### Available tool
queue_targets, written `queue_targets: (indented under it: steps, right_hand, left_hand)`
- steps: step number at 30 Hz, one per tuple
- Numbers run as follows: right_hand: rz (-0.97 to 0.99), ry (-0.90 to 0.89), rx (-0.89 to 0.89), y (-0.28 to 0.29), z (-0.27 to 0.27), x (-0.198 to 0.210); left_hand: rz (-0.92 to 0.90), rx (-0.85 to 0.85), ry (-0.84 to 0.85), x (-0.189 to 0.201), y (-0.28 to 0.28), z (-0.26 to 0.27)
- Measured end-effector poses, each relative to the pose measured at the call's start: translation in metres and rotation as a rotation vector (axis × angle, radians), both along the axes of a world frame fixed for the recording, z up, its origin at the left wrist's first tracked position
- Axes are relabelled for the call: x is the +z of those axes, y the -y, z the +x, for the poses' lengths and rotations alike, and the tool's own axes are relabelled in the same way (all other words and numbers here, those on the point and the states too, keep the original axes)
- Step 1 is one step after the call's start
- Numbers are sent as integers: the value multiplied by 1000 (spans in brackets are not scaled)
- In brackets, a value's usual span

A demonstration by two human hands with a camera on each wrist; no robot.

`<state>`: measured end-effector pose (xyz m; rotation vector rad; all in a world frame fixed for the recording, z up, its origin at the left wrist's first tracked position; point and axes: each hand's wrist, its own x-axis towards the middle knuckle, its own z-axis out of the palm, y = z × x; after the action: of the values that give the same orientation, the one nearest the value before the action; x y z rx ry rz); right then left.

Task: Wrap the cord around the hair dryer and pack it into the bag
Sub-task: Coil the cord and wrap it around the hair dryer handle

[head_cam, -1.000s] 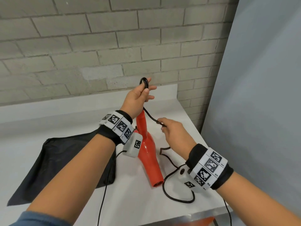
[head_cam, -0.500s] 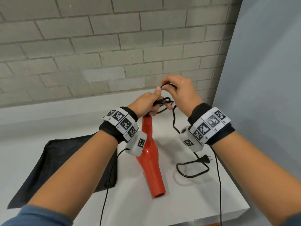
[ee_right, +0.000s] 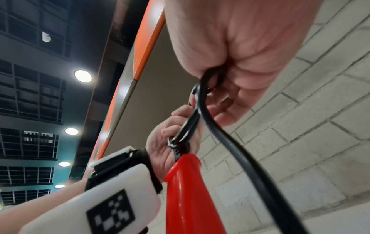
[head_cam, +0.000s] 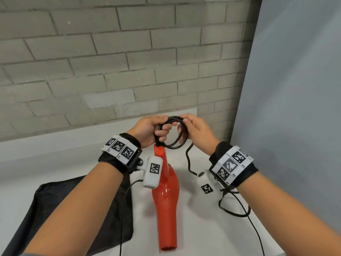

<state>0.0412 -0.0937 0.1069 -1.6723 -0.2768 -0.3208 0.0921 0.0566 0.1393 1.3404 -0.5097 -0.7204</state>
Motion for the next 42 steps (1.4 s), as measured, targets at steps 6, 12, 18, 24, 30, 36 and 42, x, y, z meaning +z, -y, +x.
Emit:
queue_targets:
  steps: [6, 12, 18, 24, 30, 36, 42]
  right_hand:
    - [-135, 62, -167, -5, 0, -4]
    - [-534, -65, -247, -18, -13, -26]
    - [-552, -172, -216, -42, -30, -43]
    - [-718, -166, -313, -45, -45, -41]
    - [-792, -143, -251, -48, -57, -45]
    - [-859, -30, -293, -44, -62, -53]
    - [-1108, 301, -455, -37, -60, -29]
  left_hand:
    - [62, -60, 102, 4, -3, -4]
    - [-234, 54, -129, -5, -10, 4]
    - [-354, 54, -169, -12, -12, 4]
    - [-358, 88, -99, -14, -15, 2]
    - [-317, 39, 23, -15, -16, -2]
    - [-269, -2, 51, -12, -17, -1]
    - [-123, 26, 258, -15, -7, -9]
